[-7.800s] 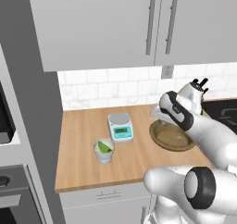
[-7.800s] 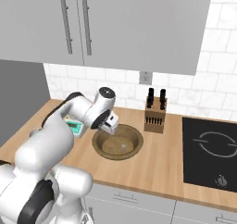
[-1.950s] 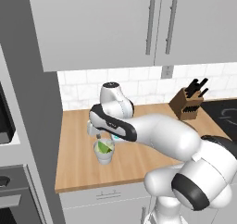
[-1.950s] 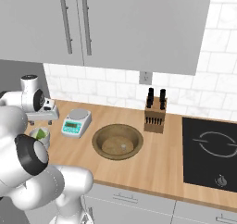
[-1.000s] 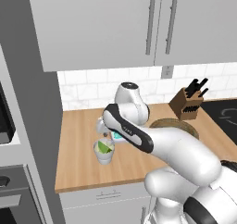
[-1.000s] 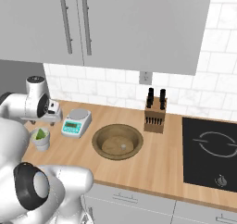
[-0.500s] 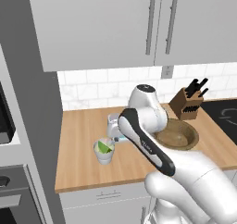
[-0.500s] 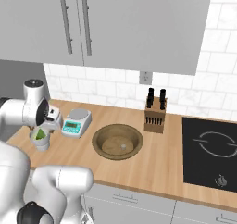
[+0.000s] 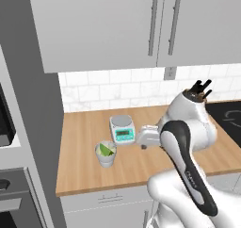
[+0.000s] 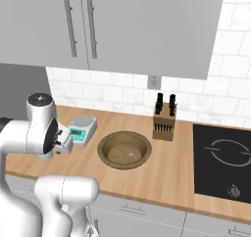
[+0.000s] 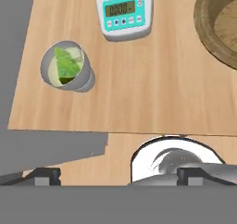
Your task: Grab a lemon wedge from the fridge and one ice cube from the ice bowl, and put them in the glass of lemonade.
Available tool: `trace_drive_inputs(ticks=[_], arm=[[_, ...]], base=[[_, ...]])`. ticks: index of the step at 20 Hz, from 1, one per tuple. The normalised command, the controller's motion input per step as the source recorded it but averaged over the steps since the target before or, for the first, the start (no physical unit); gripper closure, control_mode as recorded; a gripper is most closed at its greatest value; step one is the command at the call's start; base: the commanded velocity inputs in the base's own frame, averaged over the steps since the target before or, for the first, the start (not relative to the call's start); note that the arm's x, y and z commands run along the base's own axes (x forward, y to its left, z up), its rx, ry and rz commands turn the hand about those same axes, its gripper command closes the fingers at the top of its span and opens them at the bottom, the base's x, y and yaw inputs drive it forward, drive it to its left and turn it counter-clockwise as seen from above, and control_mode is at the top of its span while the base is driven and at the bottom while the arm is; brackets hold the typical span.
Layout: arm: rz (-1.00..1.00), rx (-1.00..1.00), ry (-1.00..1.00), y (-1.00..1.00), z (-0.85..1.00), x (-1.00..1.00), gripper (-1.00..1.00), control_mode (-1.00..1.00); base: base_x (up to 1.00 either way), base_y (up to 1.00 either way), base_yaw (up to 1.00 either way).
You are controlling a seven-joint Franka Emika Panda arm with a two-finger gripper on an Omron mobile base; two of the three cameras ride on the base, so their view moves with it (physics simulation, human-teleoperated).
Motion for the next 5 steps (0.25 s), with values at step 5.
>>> trace_drive_inputs(ticks=[5], arm=[[-0.18,0.13,-0.15,-0.48,0.54,-0.23,-1.00,-1.00]], base=[[0.00,0.00,0.00]])
